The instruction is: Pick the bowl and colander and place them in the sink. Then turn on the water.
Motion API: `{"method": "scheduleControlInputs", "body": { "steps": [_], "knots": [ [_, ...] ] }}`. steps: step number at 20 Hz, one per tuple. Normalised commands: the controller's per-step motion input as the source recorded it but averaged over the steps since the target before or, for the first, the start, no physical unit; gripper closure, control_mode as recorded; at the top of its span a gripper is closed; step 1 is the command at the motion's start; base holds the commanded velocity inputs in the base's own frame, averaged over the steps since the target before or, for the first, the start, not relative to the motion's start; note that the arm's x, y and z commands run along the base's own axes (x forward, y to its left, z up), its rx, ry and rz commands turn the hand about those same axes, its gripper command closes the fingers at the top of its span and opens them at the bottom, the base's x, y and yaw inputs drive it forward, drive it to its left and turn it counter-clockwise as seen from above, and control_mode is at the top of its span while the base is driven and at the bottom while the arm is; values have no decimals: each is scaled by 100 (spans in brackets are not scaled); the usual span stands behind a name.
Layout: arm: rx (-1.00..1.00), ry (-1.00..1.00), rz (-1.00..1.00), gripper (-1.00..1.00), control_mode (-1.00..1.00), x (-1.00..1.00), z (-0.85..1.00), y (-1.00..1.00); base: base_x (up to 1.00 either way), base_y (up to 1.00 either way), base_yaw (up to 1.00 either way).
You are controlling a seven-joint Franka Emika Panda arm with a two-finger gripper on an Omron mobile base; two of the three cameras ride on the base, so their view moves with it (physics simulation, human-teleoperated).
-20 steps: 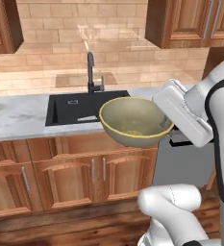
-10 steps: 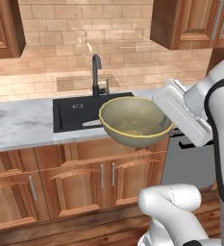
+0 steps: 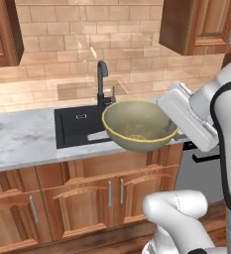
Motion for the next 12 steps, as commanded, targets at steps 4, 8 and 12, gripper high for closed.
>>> {"method": "scheduleControlInputs", "body": {
  "steps": [4, 8, 12],
  "knots": [
    [0, 0, 0, 100, 100, 0, 0, 0, 52, 0, 0],
    [0, 0, 0, 100, 100, 0, 0, 0, 44, 0, 4],
    [0, 0, 0, 100, 100, 0, 0, 0, 35, 0, 4]
  ]
}}
